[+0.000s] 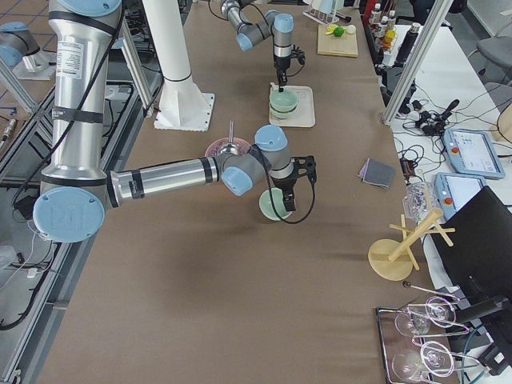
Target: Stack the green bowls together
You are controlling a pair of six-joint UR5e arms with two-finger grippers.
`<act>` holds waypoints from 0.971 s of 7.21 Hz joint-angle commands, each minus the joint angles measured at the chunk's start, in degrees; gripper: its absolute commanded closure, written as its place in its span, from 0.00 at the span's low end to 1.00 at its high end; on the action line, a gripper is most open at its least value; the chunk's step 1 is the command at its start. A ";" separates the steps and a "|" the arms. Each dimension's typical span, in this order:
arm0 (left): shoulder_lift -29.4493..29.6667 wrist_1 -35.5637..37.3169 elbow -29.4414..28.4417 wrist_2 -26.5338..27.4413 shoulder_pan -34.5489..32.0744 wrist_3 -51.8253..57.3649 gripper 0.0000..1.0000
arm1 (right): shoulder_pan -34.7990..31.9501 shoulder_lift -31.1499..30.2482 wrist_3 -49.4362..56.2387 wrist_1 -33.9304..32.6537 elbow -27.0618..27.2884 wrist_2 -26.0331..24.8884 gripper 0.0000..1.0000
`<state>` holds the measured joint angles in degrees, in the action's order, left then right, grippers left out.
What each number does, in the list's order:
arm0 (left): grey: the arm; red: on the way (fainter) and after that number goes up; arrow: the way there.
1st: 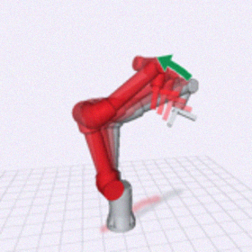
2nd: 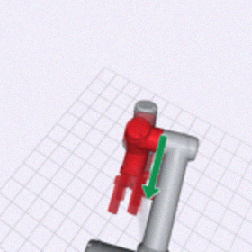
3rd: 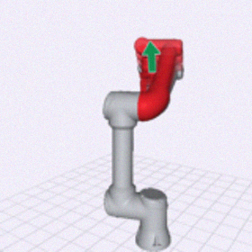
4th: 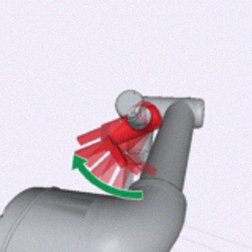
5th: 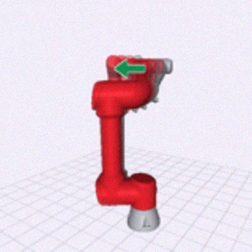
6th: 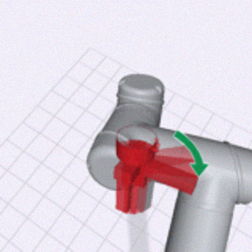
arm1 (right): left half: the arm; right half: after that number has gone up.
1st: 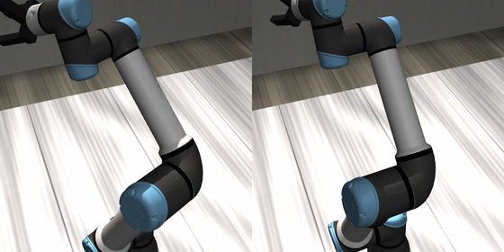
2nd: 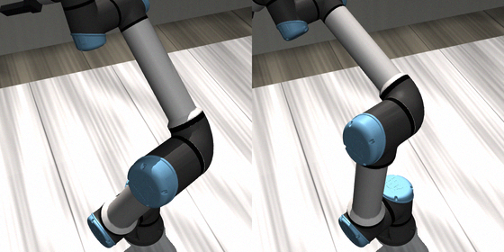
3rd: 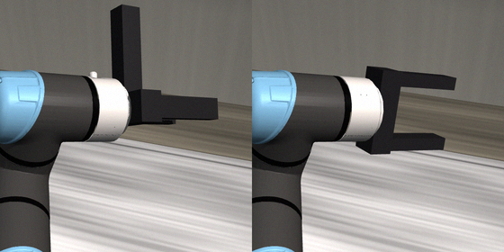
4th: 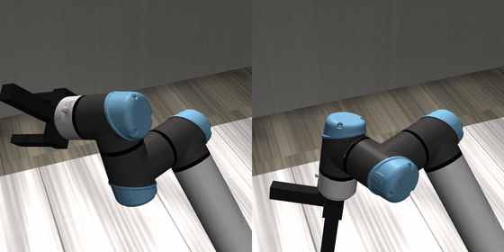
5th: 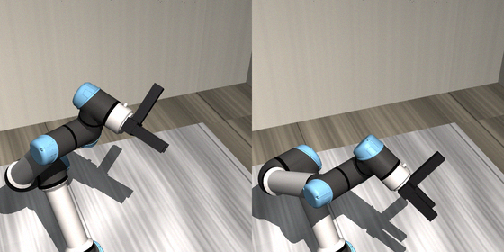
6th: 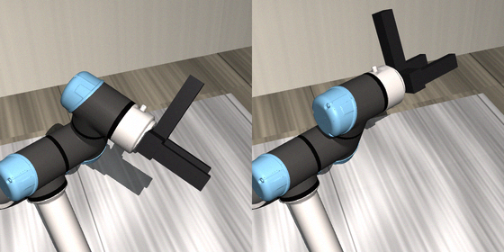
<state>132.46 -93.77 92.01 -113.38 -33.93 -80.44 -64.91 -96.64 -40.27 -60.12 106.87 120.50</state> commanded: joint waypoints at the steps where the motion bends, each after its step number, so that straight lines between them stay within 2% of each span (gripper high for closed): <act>1: -0.09 -0.10 -0.25 1.14 0.09 0.02 1.00 | -0.04 -0.04 0.01 0.00 0.00 0.00 0.00; 7: -0.09 -0.63 -1.48 1.41 0.53 0.02 1.00 | -0.04 -0.04 0.01 0.00 0.00 0.00 0.00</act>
<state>132.36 -94.34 90.60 -111.98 -33.60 -80.42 -64.95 -96.68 -40.25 -60.12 106.87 120.50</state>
